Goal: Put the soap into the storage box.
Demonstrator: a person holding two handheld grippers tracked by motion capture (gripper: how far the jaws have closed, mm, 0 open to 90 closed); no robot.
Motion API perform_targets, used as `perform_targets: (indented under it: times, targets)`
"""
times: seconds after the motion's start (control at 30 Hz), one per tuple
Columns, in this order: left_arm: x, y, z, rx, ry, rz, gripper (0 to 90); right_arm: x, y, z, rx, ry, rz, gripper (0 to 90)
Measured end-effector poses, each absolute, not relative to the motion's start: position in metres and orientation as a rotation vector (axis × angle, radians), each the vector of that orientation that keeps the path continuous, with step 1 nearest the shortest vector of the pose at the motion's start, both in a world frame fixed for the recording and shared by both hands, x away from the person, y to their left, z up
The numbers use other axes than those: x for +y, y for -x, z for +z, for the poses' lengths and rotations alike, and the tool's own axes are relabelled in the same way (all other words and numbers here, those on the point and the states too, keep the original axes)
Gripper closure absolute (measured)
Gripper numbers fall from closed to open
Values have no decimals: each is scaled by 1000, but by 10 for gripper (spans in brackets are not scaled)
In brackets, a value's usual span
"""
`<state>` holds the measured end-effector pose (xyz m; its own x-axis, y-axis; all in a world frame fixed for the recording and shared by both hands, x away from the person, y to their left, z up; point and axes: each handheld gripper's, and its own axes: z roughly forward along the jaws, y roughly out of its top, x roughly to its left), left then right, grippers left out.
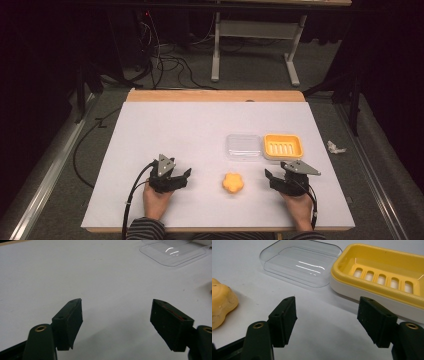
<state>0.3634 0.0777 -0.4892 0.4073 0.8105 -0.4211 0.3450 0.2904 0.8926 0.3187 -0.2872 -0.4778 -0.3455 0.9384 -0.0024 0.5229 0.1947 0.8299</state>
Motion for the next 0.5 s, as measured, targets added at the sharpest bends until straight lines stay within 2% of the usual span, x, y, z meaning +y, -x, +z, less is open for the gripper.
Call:
perform_targets:
  times: [0.33,0.5]
  targets:
    - [78,-364,-489,1179,-1302,427,267,-287,-318,-478,1942,-1365,1042,322]
    - [78,-364,-489,1180,-1307,429,267,-287,-322,-478,1978,-1379,1021,365]
